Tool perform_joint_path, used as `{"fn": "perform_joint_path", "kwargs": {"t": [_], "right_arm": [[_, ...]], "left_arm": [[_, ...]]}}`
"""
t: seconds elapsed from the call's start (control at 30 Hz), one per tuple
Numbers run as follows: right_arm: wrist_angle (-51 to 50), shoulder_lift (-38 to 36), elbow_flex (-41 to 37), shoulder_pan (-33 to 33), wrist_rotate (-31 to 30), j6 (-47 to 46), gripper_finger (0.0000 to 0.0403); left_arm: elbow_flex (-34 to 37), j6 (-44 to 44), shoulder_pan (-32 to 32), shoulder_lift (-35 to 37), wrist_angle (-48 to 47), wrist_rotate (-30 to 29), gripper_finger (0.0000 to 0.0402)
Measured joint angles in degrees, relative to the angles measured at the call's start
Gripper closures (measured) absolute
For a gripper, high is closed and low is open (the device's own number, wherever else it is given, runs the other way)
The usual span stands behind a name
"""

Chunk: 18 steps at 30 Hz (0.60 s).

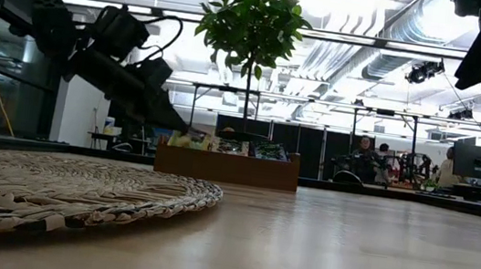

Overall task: Pick & Place Tea
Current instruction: Put the yellow tea bag into the left section of the wooden organizer

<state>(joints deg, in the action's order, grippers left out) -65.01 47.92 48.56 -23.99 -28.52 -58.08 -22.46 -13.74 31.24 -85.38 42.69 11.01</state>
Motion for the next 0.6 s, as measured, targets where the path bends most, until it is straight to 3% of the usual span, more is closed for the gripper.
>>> {"fn": "perform_joint_path", "kwargs": {"t": [0.37,0.6], "right_arm": [[0.20,0.00,0.00,0.00,1.93,-0.44,0.0242],[0.20,0.00,0.00,-0.01,1.93,-0.41,0.0242]], "left_arm": [[0.00,0.32,-0.13,-0.66,-0.50,-0.92,0.0394],[0.00,0.40,-0.13,-0.66,-0.34,-1.08,0.0327]]}}
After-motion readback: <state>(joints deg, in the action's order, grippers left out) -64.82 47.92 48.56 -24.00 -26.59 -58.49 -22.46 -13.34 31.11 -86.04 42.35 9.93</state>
